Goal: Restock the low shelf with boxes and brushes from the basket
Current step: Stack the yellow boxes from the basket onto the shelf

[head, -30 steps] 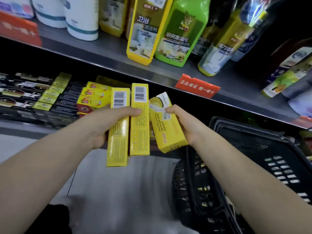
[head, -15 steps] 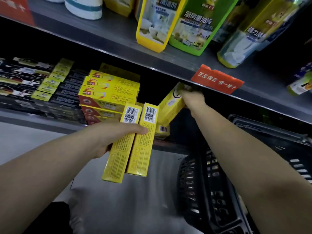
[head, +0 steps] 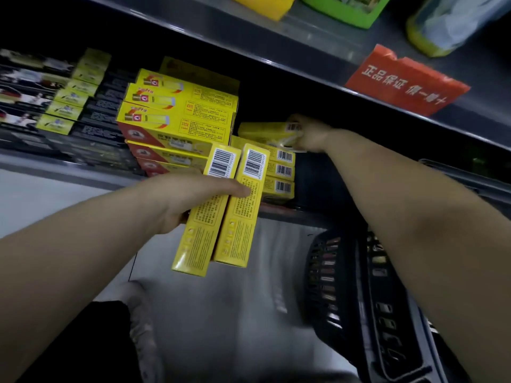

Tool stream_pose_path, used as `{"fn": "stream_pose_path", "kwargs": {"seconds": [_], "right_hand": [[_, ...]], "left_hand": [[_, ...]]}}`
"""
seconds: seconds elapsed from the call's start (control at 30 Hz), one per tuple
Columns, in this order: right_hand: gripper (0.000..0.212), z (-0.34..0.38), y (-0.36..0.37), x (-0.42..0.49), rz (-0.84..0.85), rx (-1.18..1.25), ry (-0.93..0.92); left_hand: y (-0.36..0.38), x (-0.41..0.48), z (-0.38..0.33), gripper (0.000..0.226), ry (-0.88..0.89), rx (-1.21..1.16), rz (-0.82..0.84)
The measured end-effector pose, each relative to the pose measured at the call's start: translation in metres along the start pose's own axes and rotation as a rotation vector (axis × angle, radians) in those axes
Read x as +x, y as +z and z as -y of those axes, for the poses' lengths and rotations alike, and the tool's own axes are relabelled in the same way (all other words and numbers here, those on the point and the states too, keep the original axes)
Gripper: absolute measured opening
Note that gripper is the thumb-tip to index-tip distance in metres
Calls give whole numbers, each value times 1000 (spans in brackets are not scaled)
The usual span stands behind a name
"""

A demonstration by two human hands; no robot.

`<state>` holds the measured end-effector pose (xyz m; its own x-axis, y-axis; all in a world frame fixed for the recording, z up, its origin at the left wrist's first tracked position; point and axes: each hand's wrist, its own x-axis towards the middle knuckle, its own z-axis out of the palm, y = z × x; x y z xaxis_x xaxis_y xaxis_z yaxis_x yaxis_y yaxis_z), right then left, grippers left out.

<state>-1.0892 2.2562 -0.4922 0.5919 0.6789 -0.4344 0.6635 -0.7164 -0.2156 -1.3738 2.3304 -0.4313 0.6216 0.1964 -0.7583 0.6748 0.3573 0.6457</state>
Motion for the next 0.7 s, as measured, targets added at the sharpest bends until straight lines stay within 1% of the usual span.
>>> {"fn": "stream_pose_path", "kwargs": {"seconds": [0.07, 0.17, 0.27, 0.43, 0.5, 0.57, 0.63, 0.67, 0.7], "right_hand": [[66, 0, 6, 6, 53, -73, 1], [61, -1, 20, 16, 120, -185, 2], [62, -1, 26, 23, 150, -239, 14], [62, -1, 26, 15, 208, -185, 11], [63, 3, 24, 7, 199, -237, 23], [59, 16, 13, -5, 171, -237, -6], [51, 33, -8, -25, 175, -94, -81], [48, 40, -19, -41, 198, 38, -111], [46, 45, -28, -59, 238, 165, -163]], "left_hand": [[2, 3, -1, 50, -3, -1, 10], [4, 7, -2, 45, 1, -4, 11], [6, 10, -1, 60, -10, 8, 25], [9, 13, -2, 79, 3, 31, 28], [12, 14, -3, 71, 5, 27, 49], [14, 16, -4, 55, 6, 15, 89], [15, 19, -4, 35, 35, -24, 141], [15, 22, -3, 28, 58, -49, 153], [13, 26, -2, 26, 81, -69, 152]]}}
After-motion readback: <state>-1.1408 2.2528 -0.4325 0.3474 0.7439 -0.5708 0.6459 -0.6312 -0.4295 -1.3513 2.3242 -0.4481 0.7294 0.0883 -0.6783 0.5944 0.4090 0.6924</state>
